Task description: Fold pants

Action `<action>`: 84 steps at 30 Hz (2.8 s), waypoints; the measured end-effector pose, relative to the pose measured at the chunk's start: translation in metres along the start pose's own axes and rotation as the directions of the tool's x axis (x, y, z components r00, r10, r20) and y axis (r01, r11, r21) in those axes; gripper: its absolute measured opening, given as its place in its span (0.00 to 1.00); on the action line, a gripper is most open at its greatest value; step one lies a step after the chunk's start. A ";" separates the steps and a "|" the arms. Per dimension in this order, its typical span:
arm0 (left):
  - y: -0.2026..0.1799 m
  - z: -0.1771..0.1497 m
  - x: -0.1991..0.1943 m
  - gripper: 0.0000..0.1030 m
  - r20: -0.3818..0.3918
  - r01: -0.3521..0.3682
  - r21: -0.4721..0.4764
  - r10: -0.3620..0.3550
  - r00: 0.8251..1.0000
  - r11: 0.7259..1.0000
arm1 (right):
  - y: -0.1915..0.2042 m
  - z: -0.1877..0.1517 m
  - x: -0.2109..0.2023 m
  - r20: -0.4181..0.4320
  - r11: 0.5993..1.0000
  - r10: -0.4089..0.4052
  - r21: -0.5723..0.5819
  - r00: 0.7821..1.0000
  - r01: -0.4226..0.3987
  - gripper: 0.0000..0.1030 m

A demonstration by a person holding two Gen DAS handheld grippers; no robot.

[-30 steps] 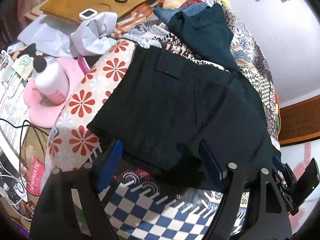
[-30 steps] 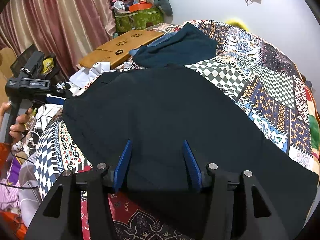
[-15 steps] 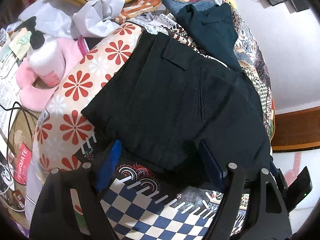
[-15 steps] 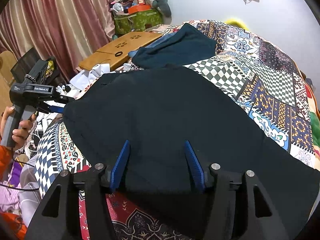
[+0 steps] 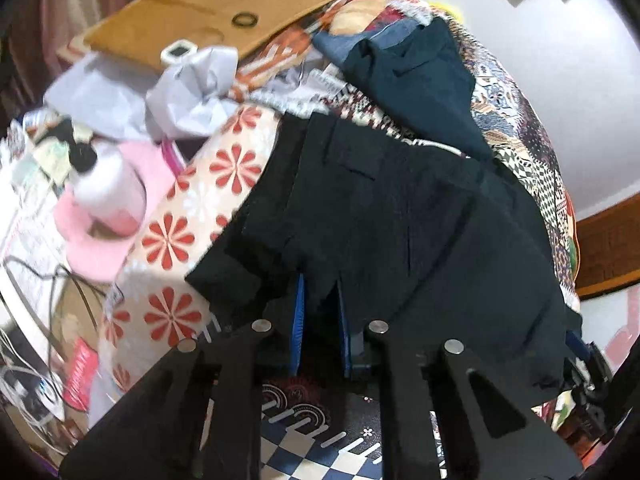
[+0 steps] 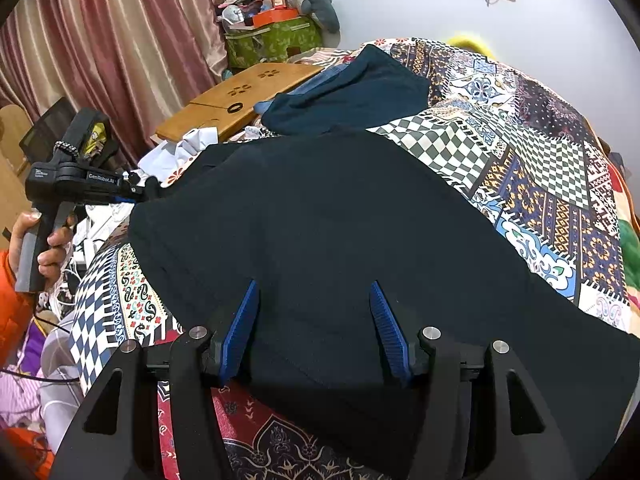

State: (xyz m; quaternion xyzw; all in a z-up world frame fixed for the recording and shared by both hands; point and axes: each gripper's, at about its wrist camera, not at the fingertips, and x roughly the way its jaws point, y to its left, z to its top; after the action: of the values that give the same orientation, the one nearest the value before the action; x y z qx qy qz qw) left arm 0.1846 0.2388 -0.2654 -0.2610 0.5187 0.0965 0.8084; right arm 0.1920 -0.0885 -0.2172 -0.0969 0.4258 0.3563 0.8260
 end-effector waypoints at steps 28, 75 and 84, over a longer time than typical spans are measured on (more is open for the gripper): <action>0.016 -0.006 0.017 0.44 -0.127 0.162 -0.108 -0.176 0.976 0.981 | 0.010 0.003 -0.001 -0.013 0.999 -0.036 0.008 0.999 0.036 0.52; 0.025 -0.035 -0.006 0.51 0.038 -0.092 0.124 0.088 0.995 0.988 | -0.027 0.009 0.007 -0.038 0.976 -0.072 0.203 0.997 0.079 0.71; 0.007 -0.032 -0.026 0.58 0.107 -0.190 0.199 0.172 0.979 0.961 | -0.105 -0.043 -0.023 -0.099 0.898 -0.122 0.413 0.988 0.152 0.76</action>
State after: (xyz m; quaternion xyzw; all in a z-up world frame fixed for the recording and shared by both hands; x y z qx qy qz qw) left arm 0.1452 0.2312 -0.2553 -0.1219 0.5114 0.1266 0.8412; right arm 0.2264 -0.1969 -0.2409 0.0404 0.5133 0.1940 0.8350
